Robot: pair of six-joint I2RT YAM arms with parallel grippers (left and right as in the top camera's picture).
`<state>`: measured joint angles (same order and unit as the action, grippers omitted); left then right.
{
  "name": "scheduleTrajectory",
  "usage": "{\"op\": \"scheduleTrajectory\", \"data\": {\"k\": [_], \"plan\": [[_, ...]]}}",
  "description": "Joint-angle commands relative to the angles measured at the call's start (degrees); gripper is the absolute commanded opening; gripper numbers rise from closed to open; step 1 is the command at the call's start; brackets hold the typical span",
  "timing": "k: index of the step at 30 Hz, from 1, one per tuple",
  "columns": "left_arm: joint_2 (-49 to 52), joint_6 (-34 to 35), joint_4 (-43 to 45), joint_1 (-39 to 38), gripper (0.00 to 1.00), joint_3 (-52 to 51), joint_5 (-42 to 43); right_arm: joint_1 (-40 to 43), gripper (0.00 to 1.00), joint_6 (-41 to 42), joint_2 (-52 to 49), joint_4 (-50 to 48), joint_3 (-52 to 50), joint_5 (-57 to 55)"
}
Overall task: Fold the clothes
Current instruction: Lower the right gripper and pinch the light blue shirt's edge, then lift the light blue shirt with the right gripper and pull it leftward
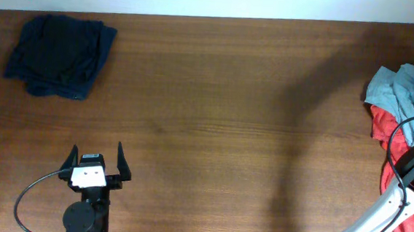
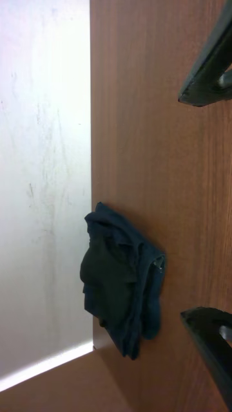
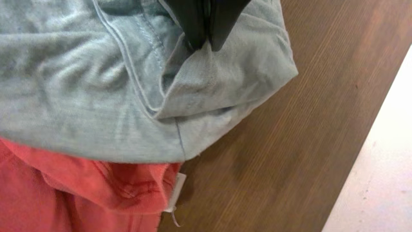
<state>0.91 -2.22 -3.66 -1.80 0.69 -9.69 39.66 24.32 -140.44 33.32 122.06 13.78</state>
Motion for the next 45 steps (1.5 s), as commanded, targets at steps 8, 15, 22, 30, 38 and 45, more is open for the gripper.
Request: {"op": "scheduleTrajectory", "data": {"k": [8,15,22,30,38,45], "plan": [[-0.28,-0.90,-0.09,0.26,0.99,-0.15,-0.61,-0.33,0.04,-6.16,7.04,1.18,4.35,10.93],[-0.28,-0.87,-0.09,0.26,0.99,-0.15,-0.61,-1.09,0.04,-12.13,18.51,8.35,4.55,11.08],[-0.28,-0.90,-0.09,0.26,0.99,-0.15,-0.61,-3.04,0.04,-15.17,30.49,15.72,4.55,11.06],[-0.28,-0.90,-0.09,0.26,0.99,-0.15,-0.61,-9.46,0.04,-19.37,40.72,22.43,4.61,10.88],[-0.28,-0.87,-0.09,0.26,0.99,-0.15,-0.61,-24.00,0.04,-21.73,46.23,23.87,4.63,11.28],[-0.28,-0.90,-0.09,0.26,0.99,-0.15,-0.61,-42.21,0.04,-25.00,46.97,24.09,6.99,11.06]]}}
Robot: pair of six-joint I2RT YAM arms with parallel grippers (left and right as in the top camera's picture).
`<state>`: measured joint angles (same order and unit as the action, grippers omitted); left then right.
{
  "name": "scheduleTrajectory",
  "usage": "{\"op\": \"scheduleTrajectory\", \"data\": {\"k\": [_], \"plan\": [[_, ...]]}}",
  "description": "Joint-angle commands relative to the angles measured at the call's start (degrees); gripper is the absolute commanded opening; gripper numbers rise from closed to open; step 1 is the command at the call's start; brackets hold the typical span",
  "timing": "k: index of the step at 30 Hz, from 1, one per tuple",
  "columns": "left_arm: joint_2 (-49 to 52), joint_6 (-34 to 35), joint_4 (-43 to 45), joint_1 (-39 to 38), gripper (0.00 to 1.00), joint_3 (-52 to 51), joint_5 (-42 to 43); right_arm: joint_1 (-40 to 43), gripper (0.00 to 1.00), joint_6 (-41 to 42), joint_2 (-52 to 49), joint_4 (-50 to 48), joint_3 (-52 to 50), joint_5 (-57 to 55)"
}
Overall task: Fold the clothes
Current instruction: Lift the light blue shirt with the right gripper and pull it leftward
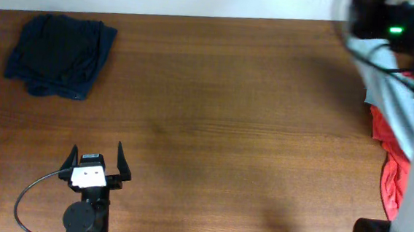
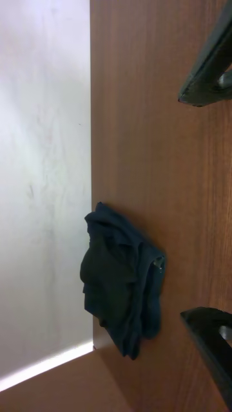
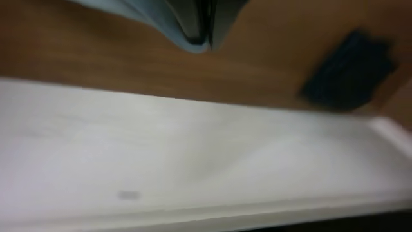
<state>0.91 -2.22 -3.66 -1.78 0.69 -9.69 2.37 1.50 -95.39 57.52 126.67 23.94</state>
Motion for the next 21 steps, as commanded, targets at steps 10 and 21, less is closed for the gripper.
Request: {"op": "scheduleTrajectory", "data": {"k": [10,21], "plan": [[-0.28,-0.90,-0.09,0.24,0.99,-0.15,-0.61,-20.28,0.04,-4.31,1.92,-2.71,2.67,0.92],[-0.28,-0.90,-0.09,0.24,0.99,-0.15,-0.61,-26.86,0.04,-5.25,1.92,-2.49,2.67,0.94]]}}
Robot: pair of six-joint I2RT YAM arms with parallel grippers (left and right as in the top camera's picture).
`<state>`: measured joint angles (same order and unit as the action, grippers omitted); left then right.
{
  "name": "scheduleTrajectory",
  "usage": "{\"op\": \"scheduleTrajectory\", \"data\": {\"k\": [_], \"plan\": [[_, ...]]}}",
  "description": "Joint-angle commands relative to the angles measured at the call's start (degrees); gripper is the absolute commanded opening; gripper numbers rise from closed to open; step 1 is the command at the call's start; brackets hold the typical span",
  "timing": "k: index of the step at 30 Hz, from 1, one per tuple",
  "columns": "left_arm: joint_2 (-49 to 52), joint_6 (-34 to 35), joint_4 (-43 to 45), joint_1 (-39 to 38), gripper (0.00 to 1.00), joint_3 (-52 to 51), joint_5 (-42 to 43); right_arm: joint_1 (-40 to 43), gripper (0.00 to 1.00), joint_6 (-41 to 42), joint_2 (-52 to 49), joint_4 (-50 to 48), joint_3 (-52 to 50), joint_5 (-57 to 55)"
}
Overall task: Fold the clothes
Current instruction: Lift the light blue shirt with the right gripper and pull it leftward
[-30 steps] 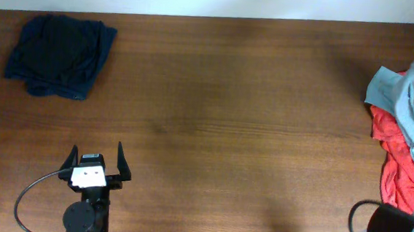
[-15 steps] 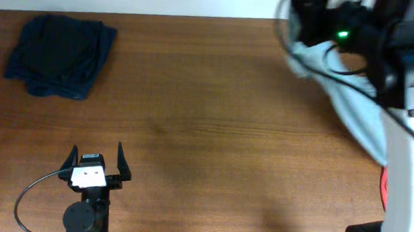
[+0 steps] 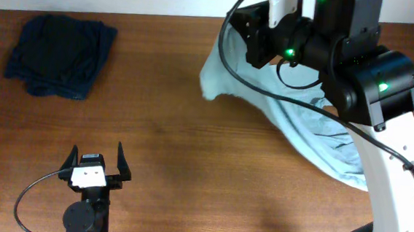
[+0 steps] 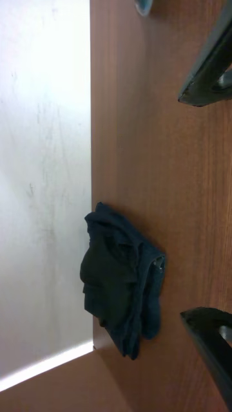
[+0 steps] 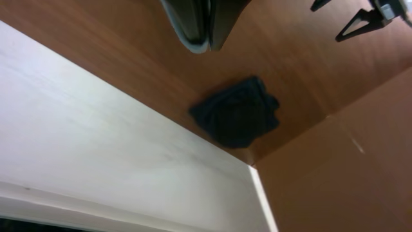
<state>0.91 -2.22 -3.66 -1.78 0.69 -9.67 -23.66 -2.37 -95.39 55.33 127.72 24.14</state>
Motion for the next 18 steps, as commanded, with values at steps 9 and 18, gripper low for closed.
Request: {"op": "scheduleTrajectory", "data": {"k": [9,18], "plan": [[-0.28,-0.90,-0.09,0.24,0.99,-0.15,-0.63,-1.14,0.04,-1.95,1.92,0.13,1.62,0.74],[-0.28,-0.90,-0.09,0.24,0.99,-0.15,-0.63,-1.14,0.04,-1.66,1.92,1.49,1.62,0.76]]}}
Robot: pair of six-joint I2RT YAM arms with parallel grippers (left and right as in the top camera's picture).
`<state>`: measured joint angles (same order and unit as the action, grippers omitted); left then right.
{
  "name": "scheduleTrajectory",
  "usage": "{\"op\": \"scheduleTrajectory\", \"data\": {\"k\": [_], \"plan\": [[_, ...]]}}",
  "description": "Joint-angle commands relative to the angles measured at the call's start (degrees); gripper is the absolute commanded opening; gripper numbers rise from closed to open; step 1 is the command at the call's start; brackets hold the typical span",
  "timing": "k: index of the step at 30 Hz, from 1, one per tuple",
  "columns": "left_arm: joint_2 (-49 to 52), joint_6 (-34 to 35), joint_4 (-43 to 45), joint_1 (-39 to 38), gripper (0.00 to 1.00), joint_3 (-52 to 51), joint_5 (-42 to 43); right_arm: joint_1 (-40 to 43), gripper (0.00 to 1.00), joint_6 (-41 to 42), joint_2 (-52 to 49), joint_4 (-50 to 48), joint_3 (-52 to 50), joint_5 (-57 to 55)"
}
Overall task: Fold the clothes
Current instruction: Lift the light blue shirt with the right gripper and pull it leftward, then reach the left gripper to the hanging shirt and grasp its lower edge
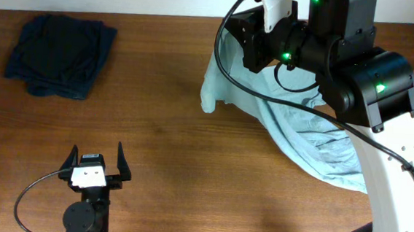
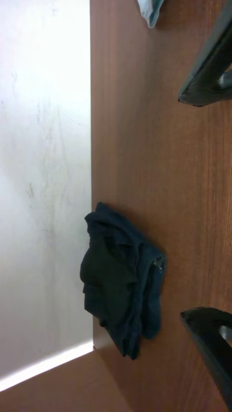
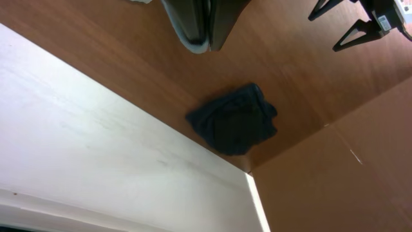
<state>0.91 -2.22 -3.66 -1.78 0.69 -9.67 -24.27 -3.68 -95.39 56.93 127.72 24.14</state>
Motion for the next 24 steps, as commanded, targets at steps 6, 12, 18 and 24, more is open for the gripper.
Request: {"op": "scheduleTrajectory", "data": {"k": [6,12,18,24], "plan": [[-0.28,-0.90,-0.09,0.24,1.00,-0.15,-0.63,-0.52,0.04,-0.35,1.95,-0.35,1.62,4.79],[-0.28,-0.85,-0.15,0.17,0.99,-0.15,1.79,-0.52,0.04,-0.33,2.14,0.07,1.62,6.12],[-0.22,-0.85,4.11,0.17,0.99,-0.15,19.93,-0.52,0.04,0.00,2.32,-0.90,1.62,6.12],[1.49,-0.83,4.52,0.17,1.00,-0.11,33.73,-0.52,0.04,3.19,2.58,-4.00,1.62,8.90]]}}
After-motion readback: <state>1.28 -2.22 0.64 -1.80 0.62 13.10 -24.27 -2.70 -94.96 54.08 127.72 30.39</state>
